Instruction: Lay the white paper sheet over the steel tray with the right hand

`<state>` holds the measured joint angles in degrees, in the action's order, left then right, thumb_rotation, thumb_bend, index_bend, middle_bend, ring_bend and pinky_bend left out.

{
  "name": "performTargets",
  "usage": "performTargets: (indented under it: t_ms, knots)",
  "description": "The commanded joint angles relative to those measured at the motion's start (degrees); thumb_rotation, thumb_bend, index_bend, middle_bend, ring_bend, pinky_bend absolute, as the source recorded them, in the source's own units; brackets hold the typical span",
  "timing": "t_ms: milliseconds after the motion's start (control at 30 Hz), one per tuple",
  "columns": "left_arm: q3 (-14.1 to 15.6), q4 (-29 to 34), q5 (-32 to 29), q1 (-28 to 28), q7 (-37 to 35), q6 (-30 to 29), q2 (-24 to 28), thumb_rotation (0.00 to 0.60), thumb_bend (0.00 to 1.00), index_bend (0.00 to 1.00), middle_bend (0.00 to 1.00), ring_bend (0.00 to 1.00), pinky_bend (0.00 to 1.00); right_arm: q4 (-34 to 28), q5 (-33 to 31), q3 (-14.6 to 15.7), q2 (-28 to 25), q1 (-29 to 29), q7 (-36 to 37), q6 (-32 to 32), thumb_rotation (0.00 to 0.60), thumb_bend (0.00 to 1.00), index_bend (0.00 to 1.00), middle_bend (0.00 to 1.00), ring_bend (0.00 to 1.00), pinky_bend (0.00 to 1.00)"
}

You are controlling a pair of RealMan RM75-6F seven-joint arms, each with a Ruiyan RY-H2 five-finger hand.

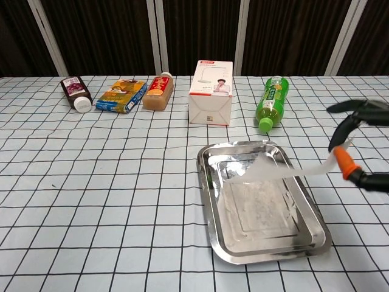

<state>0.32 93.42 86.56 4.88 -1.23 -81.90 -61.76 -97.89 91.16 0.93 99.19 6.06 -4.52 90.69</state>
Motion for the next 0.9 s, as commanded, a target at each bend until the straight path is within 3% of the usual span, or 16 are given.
performTargets:
  t_ms: [33,900]
  knots:
    - [-0.08,-0.03,-0.17,0.04,-0.11,0.09,-0.01,0.6,0.0,0.0,0.0,0.0,0.0,2.48,-0.38,1.75,0.16,0.17,0.7,-2.92,0.6,0.57,0.66,0.21,0.06,0.0]
    - [-0.25,-0.19,-0.28,0.08,-0.86,-0.04,0.01,0.6,0.0,0.0,0.0,0.0,0.0,5.56,-3.63,1.77,-3.48,3.86,0.06,-13.99,0.6,0.57,0.66,0.21,0.06,0.0]
